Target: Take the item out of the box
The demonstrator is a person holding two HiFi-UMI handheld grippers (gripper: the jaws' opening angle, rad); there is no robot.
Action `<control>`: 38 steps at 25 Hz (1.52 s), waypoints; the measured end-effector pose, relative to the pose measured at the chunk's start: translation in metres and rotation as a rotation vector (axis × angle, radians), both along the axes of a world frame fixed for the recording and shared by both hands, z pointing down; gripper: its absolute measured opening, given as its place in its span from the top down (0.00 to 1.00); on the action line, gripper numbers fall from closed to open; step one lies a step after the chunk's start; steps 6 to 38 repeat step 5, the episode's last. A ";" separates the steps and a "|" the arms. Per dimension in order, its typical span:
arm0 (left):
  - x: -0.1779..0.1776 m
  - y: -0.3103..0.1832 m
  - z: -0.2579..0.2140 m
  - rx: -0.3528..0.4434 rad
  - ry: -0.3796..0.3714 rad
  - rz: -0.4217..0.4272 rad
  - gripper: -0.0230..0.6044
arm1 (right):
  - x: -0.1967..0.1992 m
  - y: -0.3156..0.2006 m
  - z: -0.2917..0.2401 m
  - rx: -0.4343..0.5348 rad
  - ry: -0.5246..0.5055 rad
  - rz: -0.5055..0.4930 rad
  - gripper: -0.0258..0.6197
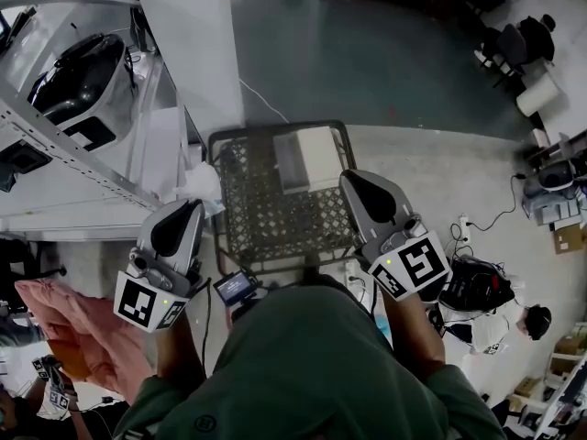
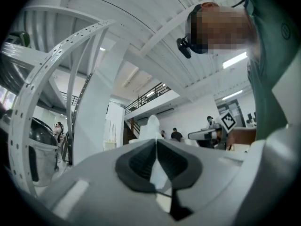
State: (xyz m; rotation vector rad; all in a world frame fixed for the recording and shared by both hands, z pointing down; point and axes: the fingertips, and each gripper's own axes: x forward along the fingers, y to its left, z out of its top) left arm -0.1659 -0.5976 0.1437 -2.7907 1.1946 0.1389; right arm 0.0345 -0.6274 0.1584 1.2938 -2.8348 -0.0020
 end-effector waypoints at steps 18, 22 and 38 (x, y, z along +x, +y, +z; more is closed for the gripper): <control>0.008 -0.006 -0.005 0.011 -0.006 0.015 0.95 | 0.009 -0.002 -0.004 0.008 0.000 0.014 0.95; 0.008 -0.006 -0.005 0.011 -0.006 0.015 0.95 | 0.009 -0.002 -0.004 0.008 0.000 0.014 0.95; 0.008 -0.006 -0.005 0.011 -0.006 0.015 0.95 | 0.009 -0.002 -0.004 0.008 0.000 0.014 0.95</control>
